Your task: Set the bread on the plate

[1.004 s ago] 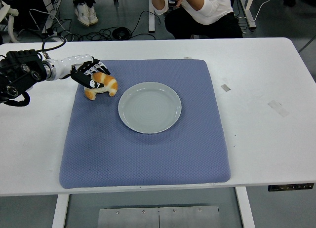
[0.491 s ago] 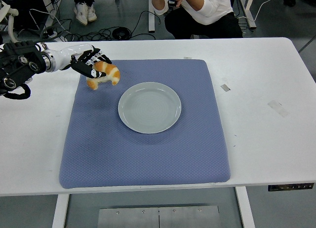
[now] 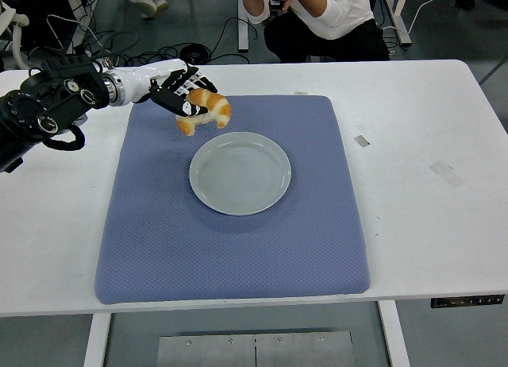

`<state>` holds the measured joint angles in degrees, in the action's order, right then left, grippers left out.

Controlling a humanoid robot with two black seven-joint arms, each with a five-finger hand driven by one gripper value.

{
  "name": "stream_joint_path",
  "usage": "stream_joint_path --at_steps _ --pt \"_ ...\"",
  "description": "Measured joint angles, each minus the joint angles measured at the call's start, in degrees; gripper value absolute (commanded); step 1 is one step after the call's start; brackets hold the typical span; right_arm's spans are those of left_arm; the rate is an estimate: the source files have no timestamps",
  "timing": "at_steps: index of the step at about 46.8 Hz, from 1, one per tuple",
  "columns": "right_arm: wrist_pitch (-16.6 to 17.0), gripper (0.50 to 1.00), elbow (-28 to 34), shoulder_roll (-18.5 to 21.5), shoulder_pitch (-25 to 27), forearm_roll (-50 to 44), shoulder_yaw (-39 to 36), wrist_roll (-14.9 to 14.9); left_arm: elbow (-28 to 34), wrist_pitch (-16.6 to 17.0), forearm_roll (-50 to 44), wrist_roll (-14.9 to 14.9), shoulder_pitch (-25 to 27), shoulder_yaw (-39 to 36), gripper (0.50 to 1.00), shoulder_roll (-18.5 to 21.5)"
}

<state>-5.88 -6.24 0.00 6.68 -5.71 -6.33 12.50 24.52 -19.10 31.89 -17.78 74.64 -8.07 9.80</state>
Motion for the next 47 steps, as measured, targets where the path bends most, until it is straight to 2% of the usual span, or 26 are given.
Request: stream_joint_path --at_steps 6,10,36,47 --pt "0.01 1.000 0.00 0.00 0.03 0.00 0.00 -0.01 0.37 -0.14 -0.01 0.00 0.35 0.01 0.636 -3.20" --pt "0.01 1.000 0.00 0.00 0.00 0.00 0.00 -0.01 0.58 -0.15 0.04 0.01 0.35 -0.13 0.637 -3.93" --pt "0.01 1.000 -0.03 0.00 -0.01 0.00 0.00 -0.03 4.55 -4.29 0.33 -0.25 0.67 -0.55 0.648 -1.61" --pt "0.02 1.000 -0.01 0.00 0.00 0.00 0.00 -0.03 5.56 -4.70 0.76 -0.25 -0.09 -0.68 0.649 -1.53"
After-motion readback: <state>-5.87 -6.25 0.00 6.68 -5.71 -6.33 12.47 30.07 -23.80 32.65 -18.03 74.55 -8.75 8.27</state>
